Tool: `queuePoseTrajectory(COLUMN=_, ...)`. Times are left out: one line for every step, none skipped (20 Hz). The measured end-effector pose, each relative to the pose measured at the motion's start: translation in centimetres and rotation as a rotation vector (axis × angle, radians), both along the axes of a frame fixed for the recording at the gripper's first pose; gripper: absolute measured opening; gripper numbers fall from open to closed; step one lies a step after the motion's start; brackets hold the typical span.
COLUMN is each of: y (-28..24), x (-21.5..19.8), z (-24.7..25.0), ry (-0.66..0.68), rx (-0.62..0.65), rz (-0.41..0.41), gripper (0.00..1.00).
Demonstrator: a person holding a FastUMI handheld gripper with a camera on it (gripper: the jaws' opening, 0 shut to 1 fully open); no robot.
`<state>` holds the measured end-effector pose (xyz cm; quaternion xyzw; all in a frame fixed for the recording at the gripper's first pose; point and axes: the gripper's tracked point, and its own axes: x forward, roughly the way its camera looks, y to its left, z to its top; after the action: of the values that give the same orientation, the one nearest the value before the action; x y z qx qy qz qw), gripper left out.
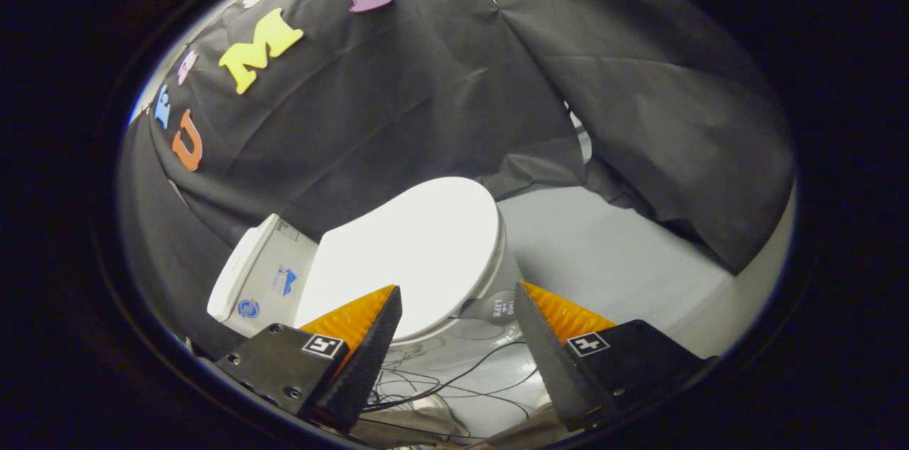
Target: Open the toilet lid.
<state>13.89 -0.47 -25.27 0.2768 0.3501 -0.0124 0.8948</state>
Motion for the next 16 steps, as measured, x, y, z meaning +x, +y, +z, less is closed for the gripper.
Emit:
queuePoseTrajectory(y=-0.3, x=0.3, z=-0.9, ry=0.03, rx=0.006, rz=-0.007, gripper=1.0)
queuePoseTrajectory(y=-0.6, x=0.4, z=-1.8, ry=0.06, rx=0.011, rz=-0.011, gripper=1.0)
queuePoseTrajectory(y=-0.7, x=0.5, z=-2.6, ry=0.085, rx=0.019, rz=-0.011, gripper=1.0)
queuePoseTrajectory(y=-0.7, x=0.7, z=-3.2, ry=0.102, rx=0.03, rz=-0.008, gripper=1.0)
queuePoseTrajectory(y=-0.7, x=0.7, z=-3.7, ry=0.117, rx=0.042, rz=-0.003, gripper=1.0)
queuePoseTrajectory(y=-0.6, x=0.9, z=-4.2, ry=0.13, rx=0.055, rz=0.002, gripper=1.0)
queuePoseTrajectory(y=-0.5, x=0.9, z=-4.6, ry=0.143, rx=0.076, rz=0.01, gripper=1.0)
queuePoseTrajectory(y=-0.5, x=1.1, z=-5.0, ry=0.151, rx=0.105, rz=0.011, gripper=1.0)
queuePoseTrajectory(y=-0.5, x=1.0, z=-5.6, ry=0.173, rx=0.131, rz=0.014, gripper=1.0)
queuePoseTrajectory(y=-0.6, x=0.9, z=-6.2, ry=0.196, rx=0.152, rz=0.009, gripper=1.0)
queuePoseTrajectory(y=-0.7, x=1.2, z=-6.4, ry=0.198, rx=0.177, rz=0.003, gripper=1.0)
queuePoseTrajectory(y=-1.0, x=1.2, z=-6.5, ry=0.196, rx=0.196, rz=-0.003, gripper=1.0)
queuePoseTrajectory(y=-1.2, x=1.4, z=-6.7, ry=0.196, rx=0.212, rz=-0.01, gripper=0.99)
queuePoseTrajectory(y=-1.3, x=1.5, z=-6.9, ry=0.197, rx=0.235, rz=-0.011, gripper=0.99)
queuePoseTrajectory(y=-1.4, x=1.5, z=-6.9, ry=0.196, rx=0.259, rz=-0.017, gripper=0.99)
queuePoseTrajectory(y=-1.4, x=1.7, z=-7.0, ry=0.197, rx=0.286, rz=-0.019, gripper=0.98)
